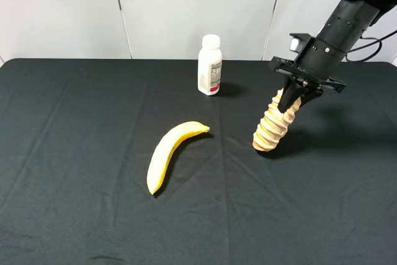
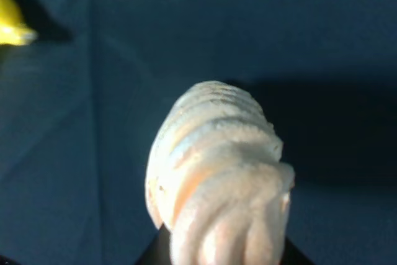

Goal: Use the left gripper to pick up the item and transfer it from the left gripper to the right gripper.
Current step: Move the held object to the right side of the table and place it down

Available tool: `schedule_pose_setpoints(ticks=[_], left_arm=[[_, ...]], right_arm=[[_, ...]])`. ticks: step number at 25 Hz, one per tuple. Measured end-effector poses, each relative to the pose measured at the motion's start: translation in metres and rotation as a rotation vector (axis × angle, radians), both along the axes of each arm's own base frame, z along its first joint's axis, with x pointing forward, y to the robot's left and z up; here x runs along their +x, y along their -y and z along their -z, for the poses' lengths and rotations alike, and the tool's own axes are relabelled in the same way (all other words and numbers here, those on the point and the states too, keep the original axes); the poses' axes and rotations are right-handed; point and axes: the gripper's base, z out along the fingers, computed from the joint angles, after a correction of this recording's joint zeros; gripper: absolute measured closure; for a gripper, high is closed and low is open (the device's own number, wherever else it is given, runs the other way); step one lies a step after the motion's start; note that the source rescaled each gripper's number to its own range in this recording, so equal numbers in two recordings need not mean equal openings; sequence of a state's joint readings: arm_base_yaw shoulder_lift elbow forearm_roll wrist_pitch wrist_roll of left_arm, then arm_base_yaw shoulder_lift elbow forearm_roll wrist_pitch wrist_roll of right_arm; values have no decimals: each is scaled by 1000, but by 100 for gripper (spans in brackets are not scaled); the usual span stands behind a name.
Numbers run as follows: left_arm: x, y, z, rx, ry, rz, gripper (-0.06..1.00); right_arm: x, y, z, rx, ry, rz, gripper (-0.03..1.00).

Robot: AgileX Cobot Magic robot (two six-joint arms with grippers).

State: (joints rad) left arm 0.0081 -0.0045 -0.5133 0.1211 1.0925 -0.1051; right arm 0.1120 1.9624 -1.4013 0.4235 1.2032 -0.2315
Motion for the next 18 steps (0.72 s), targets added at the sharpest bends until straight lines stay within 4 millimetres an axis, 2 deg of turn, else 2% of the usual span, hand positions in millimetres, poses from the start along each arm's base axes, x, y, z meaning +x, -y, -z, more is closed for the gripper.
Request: schedule_pose_setpoints(ticks=[6, 7, 8, 9, 10, 11, 12, 14, 18], left_arm=[[0, 0, 0, 0, 0, 0, -4], [0, 0, 0, 0, 0, 0, -4], [0, 0, 0, 0, 0, 0, -4], [0, 0, 0, 0, 0, 0, -4], [0, 0, 0, 0, 0, 0, -4], [0, 0, 0, 0, 0, 0, -4], [0, 0, 0, 0, 0, 0, -4], [0, 0, 0, 0, 0, 0, -4], [0, 0, 0, 0, 0, 0, -4]], right_arm=[[1, 0, 6, -10, -25, 20, 97], [2, 0, 6, -9, -24, 20, 94], [2, 0, 6, -10, -27, 24, 87], [2, 0, 6, -10, -28, 27, 74], [2, 0, 6, -11, -31, 34, 49], [2, 0, 7, -12, -34, 36, 31], [2, 0, 7, -12, -35, 36, 17], [2, 0, 7, -12, -35, 36, 5], [2, 0, 7, -12, -36, 36, -2]])
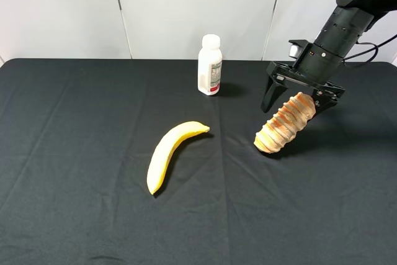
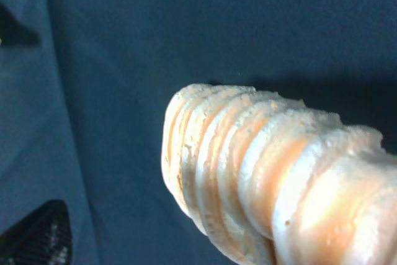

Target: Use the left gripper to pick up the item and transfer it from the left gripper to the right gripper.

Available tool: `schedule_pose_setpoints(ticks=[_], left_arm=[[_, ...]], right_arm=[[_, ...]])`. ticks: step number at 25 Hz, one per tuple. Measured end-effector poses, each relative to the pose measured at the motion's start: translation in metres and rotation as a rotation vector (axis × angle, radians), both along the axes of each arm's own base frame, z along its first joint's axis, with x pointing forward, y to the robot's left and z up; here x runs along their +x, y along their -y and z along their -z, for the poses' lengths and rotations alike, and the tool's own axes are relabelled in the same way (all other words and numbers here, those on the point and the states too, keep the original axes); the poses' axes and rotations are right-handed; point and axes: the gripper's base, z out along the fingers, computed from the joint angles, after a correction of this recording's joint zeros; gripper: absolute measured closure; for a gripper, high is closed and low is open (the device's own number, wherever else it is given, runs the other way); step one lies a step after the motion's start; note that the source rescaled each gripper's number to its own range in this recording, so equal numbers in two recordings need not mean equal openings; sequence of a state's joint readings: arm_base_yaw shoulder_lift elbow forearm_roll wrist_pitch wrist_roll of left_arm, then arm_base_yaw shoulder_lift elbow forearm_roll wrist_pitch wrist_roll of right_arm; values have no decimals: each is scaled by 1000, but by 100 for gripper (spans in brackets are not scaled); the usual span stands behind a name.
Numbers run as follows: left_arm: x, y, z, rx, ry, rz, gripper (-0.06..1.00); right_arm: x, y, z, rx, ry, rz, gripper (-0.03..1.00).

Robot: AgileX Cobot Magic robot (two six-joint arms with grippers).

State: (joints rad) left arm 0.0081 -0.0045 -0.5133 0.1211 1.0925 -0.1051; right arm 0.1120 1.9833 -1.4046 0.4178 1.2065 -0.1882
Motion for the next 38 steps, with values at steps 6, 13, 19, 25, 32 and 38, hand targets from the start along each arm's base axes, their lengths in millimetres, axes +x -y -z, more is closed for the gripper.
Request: schedule_pose_setpoints(ticks=[6, 13, 19, 25, 32, 38], left_arm=[[0, 0, 0, 0, 0, 0, -4], [0, 0, 0, 0, 0, 0, -4], [0, 0, 0, 0, 0, 0, -4], [0, 0, 0, 0, 0, 0, -4], [0, 0, 0, 0, 0, 0, -4], [0, 0, 0, 0, 0, 0, -4]], right_arm=[[9, 0, -12, -3, 50, -3, -3], [17, 2, -51, -29, 186, -8, -3], [11, 8, -90, -74, 301, 1, -3], [-7, 12, -131, -82, 408, 15, -3], [-35, 15, -177, -66, 528, 42, -3], [-74, 21, -223, -60, 665, 73, -3]])
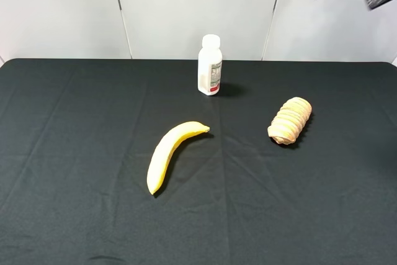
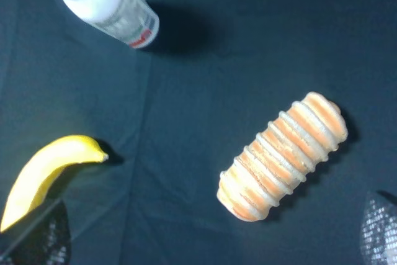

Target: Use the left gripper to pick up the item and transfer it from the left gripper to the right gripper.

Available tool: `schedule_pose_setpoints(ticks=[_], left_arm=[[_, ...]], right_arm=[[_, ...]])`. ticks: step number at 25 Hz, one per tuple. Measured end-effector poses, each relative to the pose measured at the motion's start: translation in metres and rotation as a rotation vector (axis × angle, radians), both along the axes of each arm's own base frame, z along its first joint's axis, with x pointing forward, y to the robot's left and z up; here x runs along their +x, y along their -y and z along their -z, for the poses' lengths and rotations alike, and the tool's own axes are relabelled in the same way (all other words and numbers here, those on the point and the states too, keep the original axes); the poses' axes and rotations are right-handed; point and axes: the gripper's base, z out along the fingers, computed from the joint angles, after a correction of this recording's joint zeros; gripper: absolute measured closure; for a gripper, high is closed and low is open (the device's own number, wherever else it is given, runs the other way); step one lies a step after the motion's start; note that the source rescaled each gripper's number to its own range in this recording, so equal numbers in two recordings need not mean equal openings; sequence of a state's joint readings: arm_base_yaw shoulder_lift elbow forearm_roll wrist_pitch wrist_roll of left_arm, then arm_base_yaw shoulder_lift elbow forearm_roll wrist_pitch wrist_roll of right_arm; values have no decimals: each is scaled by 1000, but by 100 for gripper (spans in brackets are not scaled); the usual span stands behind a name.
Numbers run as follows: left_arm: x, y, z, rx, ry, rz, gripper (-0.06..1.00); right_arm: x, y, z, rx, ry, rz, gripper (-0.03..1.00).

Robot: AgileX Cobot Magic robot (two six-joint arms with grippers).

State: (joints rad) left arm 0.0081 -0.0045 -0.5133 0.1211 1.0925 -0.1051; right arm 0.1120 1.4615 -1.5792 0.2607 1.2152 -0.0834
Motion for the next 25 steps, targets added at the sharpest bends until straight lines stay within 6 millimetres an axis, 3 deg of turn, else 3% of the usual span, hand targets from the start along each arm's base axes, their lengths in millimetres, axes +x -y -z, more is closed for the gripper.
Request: schedule_pose_setpoints(ticks=[7, 11, 13, 20, 25], left_arm=[[0, 0, 0, 0, 0, 0, -4], [0, 0, 0, 0, 0, 0, -4], [0, 0, 0, 0, 0, 0, -4], [0, 0, 0, 0, 0, 0, -4], [0, 0, 0, 0, 0, 0, -4]], right_arm=[[-46, 6, -41, 10, 146, 8, -3], [-77, 10, -47, 15, 190, 13, -3], [-95, 12, -40, 11, 186, 15, -3], [-154, 26, 10, -77, 123, 35, -3], [-204, 37, 41, -134, 172, 58, -3]])
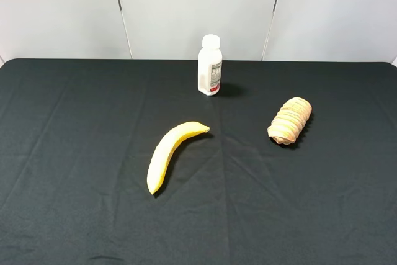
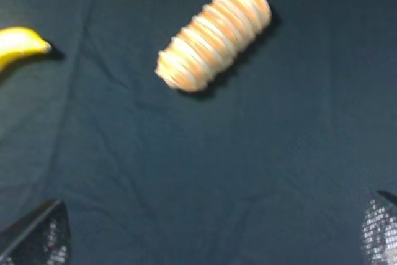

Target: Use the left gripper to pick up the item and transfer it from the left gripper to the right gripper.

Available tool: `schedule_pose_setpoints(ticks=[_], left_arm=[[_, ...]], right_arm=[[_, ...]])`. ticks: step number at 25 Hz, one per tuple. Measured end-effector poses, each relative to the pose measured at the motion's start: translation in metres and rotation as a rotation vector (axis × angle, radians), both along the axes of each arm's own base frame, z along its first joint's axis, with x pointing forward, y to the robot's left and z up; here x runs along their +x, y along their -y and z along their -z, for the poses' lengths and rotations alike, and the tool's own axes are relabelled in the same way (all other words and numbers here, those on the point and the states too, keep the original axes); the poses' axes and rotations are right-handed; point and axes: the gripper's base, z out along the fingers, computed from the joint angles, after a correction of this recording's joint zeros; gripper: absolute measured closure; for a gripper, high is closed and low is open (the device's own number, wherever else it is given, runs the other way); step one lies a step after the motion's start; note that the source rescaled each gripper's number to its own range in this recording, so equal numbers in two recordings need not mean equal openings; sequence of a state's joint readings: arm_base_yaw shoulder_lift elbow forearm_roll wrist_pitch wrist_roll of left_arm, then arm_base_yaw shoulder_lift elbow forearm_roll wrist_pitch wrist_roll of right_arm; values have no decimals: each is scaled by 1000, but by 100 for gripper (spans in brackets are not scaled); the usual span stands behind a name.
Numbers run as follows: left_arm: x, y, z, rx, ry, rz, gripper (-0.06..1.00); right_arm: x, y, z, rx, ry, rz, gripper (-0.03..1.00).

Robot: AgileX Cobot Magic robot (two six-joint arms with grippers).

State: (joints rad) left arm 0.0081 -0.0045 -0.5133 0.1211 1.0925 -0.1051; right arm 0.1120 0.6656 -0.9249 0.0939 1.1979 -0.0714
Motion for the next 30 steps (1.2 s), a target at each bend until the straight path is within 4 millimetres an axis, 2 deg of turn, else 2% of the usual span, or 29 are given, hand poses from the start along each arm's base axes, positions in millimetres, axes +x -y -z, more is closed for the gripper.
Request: schedule_pose_setpoints(ticks=[6, 14, 19, 30], left_arm=[[0, 0, 0, 0, 0, 0, -4], [0, 0, 0, 0, 0, 0, -4], [0, 0, 0, 0, 0, 0, -4], [0, 0, 0, 0, 0, 0, -4]], right_arm=[[-52, 8, 29, 7, 241, 21, -3], [-93, 13, 73, 30, 431, 25, -3], [-93, 12, 86, 41, 415, 22, -3], [-93, 12, 87, 53, 407, 34, -3]])
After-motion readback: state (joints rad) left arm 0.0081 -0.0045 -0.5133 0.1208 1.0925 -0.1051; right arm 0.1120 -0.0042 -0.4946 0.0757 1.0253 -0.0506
